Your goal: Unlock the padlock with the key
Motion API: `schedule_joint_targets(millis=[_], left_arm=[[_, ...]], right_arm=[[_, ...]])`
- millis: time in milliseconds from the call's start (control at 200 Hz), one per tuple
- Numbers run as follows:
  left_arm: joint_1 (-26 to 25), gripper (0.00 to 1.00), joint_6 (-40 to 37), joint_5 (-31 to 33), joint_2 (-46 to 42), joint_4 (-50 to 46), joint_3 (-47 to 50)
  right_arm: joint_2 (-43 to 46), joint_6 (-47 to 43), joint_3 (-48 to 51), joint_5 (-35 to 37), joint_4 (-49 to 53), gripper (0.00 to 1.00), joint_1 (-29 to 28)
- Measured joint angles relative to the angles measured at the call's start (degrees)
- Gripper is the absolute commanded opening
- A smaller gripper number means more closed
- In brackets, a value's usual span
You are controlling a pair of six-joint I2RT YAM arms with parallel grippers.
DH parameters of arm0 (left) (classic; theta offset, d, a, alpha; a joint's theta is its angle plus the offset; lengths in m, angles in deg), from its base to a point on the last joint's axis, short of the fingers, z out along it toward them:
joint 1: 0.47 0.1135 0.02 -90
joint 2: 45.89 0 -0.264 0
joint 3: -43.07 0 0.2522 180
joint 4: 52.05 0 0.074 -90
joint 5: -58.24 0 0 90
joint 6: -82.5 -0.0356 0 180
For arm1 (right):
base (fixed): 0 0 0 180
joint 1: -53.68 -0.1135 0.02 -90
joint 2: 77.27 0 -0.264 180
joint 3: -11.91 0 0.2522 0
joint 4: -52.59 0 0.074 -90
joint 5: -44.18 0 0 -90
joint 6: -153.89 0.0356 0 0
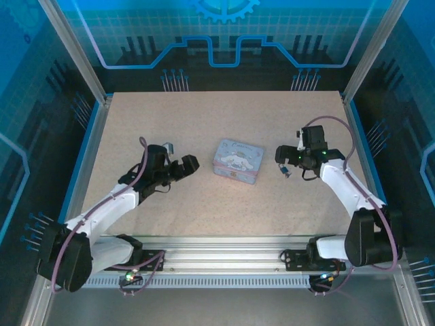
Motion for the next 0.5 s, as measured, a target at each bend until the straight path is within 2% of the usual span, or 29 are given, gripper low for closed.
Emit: schedule_joint_targets(millis=[100,245,365,500], left_arm=[[0.0,0.99,-3.7,8.9,-1.0,-2.3,-2.0],[0.2,0.99,-12.2,19.8,-3.9,-2.4,-1.9],[0.3,0.99,-20.5,26.8,-6.5,3.2,1.3],[1.4,0.99,-28.7,30.6,-7.5,11.2,8.0]], right_arm=[[3.4,-0.6,2.4,4.1,-5.0,1.00,-1.2],[11.4,-5.7,14.3,11.5,-19.6,1.00,-3.8],[12.0,-10.0,19.8,17.3,-26.7,1.00,-4.9],[10.1,-12.0,22.1,21.6,-34.2,1.00,-4.8]])
